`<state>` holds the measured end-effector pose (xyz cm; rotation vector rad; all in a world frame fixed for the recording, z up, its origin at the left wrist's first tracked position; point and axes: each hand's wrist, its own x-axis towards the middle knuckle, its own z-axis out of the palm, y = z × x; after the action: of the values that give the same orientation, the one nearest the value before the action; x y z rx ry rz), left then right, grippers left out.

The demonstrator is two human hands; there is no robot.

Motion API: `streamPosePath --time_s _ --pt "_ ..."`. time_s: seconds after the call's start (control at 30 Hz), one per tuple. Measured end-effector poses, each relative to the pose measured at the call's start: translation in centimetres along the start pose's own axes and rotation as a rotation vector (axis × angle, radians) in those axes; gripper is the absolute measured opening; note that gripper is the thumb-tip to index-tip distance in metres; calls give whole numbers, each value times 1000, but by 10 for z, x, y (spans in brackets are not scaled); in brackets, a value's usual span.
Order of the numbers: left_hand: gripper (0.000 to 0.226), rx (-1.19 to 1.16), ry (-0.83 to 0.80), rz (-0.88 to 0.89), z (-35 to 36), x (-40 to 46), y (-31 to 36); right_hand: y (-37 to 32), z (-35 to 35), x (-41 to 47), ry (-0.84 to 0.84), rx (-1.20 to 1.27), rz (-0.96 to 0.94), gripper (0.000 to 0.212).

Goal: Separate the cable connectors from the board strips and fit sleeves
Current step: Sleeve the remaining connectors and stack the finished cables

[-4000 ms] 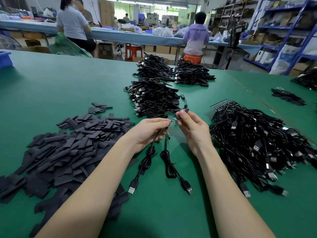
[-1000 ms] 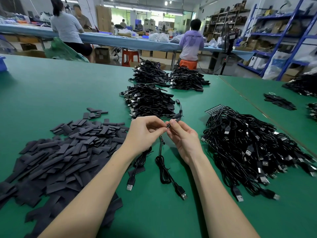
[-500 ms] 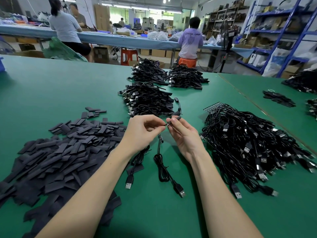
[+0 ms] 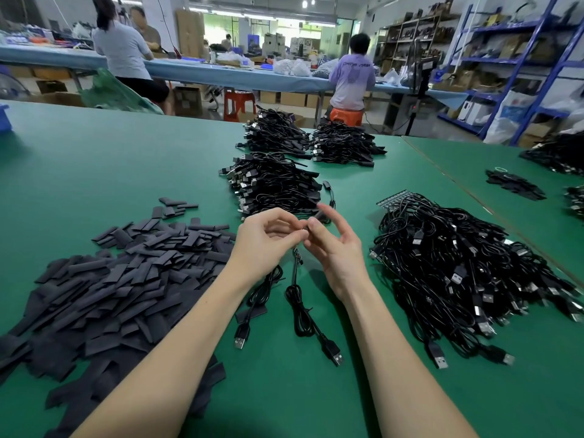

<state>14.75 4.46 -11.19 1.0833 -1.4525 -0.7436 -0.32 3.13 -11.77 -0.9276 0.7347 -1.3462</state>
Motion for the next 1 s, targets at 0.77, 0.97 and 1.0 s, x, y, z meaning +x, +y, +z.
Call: streamPosePath --time_s 0.77,0.97,1.0 --pt "18 75 -10 -60 1 6 1 0 7 4 187 126 -79 29" --pt "13 439 -241 -215 -16 3 8 -8 -7 13 414 210 -129 29" --pt "13 443 -249 -223 -13 2 9 -8 -7 13 426 212 -130 28"
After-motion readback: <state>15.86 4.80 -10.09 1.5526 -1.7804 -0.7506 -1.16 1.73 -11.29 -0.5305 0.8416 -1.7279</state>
